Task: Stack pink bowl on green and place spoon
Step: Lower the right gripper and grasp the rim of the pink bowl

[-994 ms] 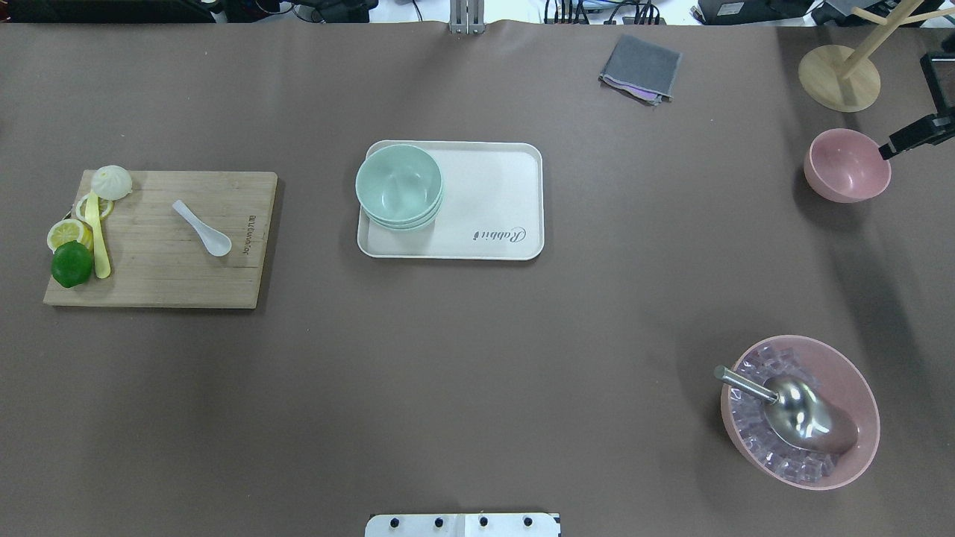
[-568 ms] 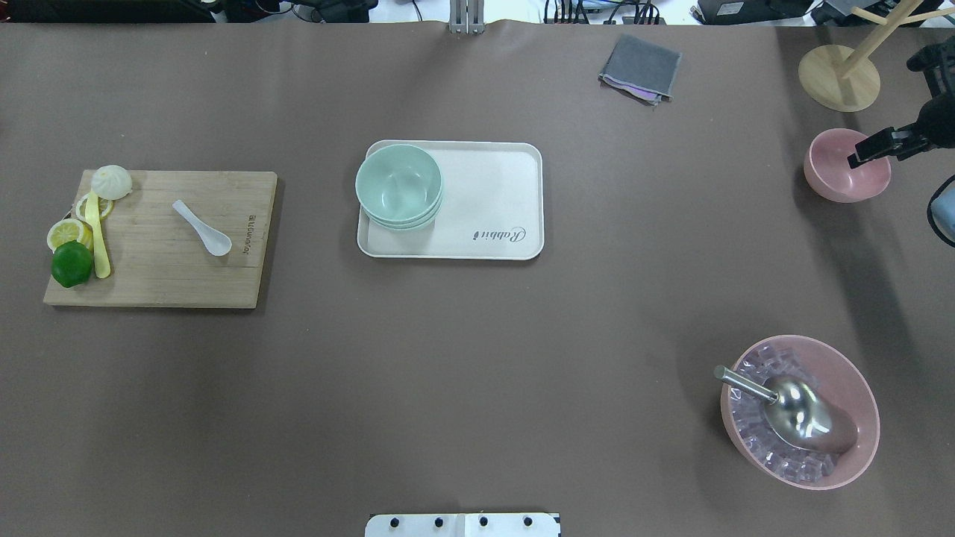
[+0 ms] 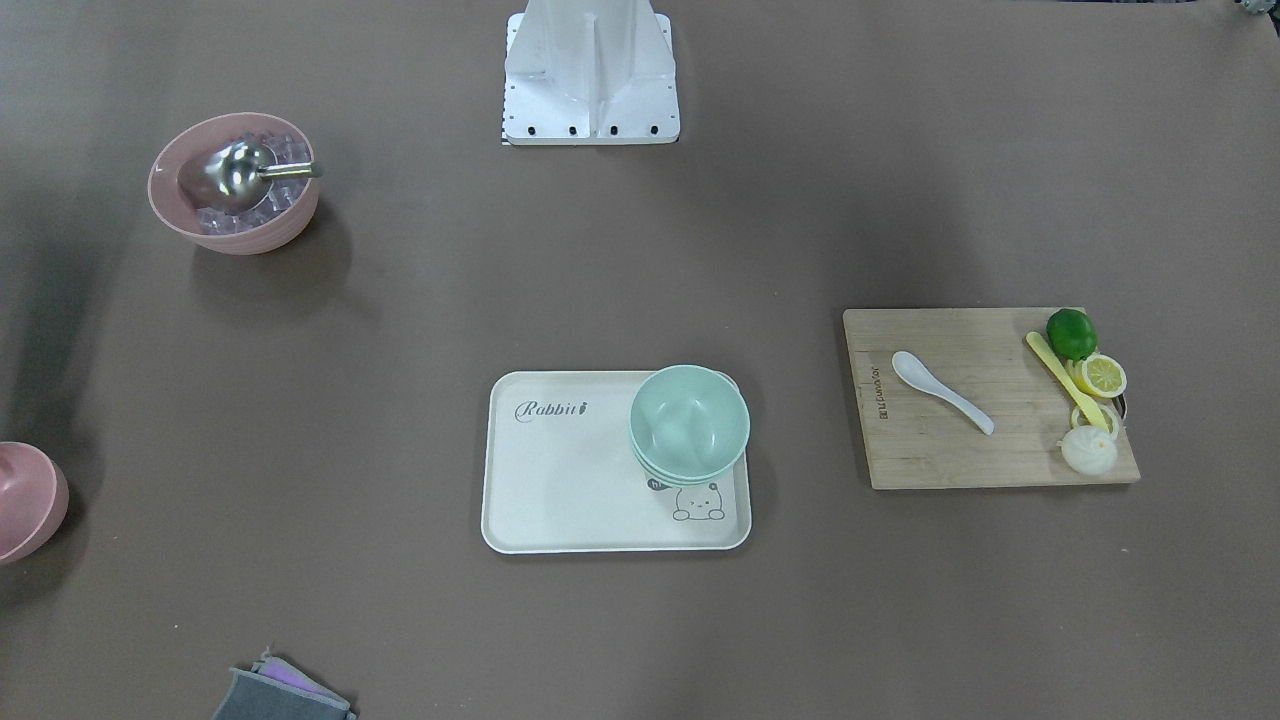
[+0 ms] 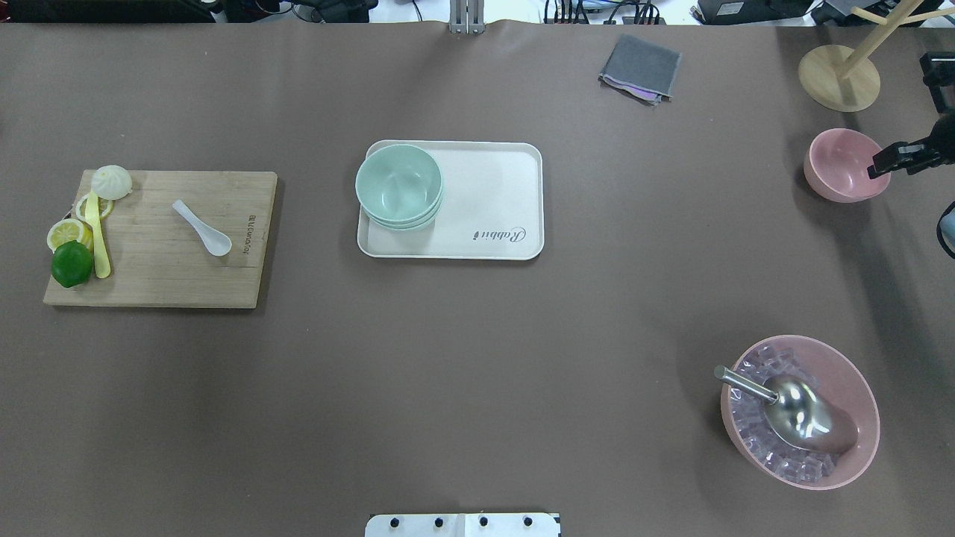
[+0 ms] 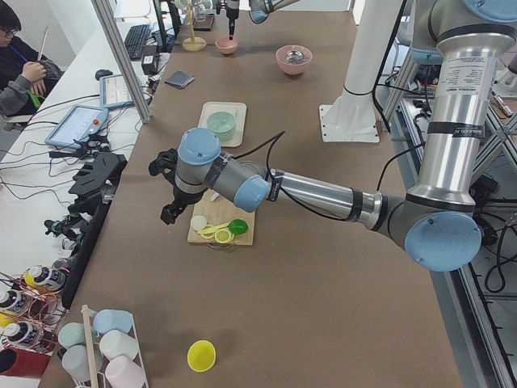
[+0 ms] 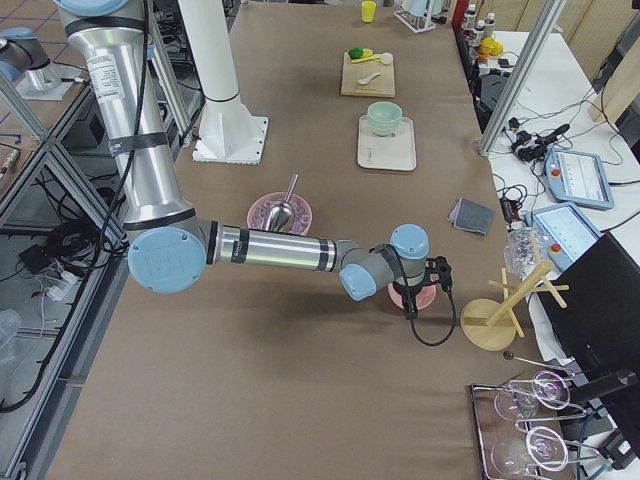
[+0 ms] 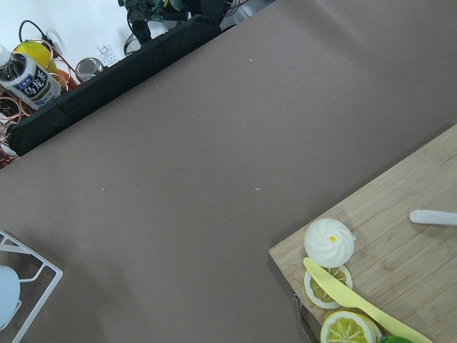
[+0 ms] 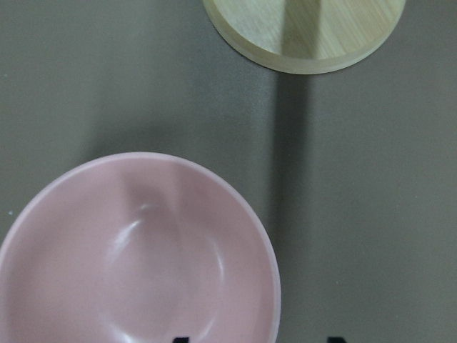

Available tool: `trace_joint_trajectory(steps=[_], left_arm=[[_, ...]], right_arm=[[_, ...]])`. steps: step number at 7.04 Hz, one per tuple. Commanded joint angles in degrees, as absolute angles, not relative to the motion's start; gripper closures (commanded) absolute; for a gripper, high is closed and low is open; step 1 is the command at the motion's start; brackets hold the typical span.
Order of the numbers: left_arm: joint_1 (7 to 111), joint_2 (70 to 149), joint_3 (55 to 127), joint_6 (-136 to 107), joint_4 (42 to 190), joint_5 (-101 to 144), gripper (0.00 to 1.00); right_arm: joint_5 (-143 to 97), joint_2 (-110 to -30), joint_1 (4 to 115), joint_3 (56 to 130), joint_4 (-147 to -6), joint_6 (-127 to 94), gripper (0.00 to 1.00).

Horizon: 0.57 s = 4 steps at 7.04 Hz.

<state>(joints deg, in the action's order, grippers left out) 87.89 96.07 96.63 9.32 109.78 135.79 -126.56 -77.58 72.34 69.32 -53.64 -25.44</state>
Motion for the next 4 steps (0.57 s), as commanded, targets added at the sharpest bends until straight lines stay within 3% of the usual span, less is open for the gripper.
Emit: trace_joint_trajectory(steps=[1, 2, 4], left_arm=[[87.9, 95.9, 96.8, 9.3, 109.9, 135.8, 0.02], [87.9, 95.5, 96.6, 9.2, 111.1, 135.8, 0.02], [87.9, 94.9, 96.7, 9.2, 111.4, 135.8, 0.02]], right_arm=[[-126.0, -77.7, 72.3, 69.3, -53.7, -25.5, 0.4], [-125.9, -77.7, 72.3, 69.3, -53.7, -25.5, 0.5], [-125.9, -77.6, 71.9, 69.2, -53.7, -25.5, 0.51]])
